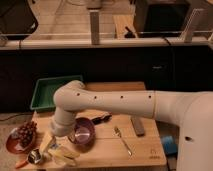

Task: Place banana in paper cup

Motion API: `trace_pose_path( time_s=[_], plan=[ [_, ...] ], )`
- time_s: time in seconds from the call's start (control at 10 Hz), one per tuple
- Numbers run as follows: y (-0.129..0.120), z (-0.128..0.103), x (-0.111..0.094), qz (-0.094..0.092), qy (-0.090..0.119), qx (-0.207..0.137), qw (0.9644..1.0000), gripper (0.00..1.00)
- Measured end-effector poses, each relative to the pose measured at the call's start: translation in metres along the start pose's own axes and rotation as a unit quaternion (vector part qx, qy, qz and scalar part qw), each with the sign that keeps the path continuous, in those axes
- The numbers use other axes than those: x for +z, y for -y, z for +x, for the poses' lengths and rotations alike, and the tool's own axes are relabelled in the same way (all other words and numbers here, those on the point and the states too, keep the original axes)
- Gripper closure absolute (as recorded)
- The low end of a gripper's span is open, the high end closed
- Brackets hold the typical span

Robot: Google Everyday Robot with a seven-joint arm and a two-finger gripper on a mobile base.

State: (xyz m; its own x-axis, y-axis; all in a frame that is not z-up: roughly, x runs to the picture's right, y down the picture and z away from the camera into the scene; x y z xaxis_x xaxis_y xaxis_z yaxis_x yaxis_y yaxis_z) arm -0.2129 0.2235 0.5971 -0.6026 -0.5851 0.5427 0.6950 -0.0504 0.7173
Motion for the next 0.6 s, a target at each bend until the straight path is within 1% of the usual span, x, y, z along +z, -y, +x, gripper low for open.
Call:
trace_pose_path(
  time_s=[0.1, 0.6],
  plan=[
    [-0.0010, -0.0001, -0.0029, 0.005, -0.007, 0.004, 1.0000, 0.20],
    [0.0004, -0.0003, -0.0015, 0.005, -0.005, 0.003, 1.0000, 0.20]
  ],
)
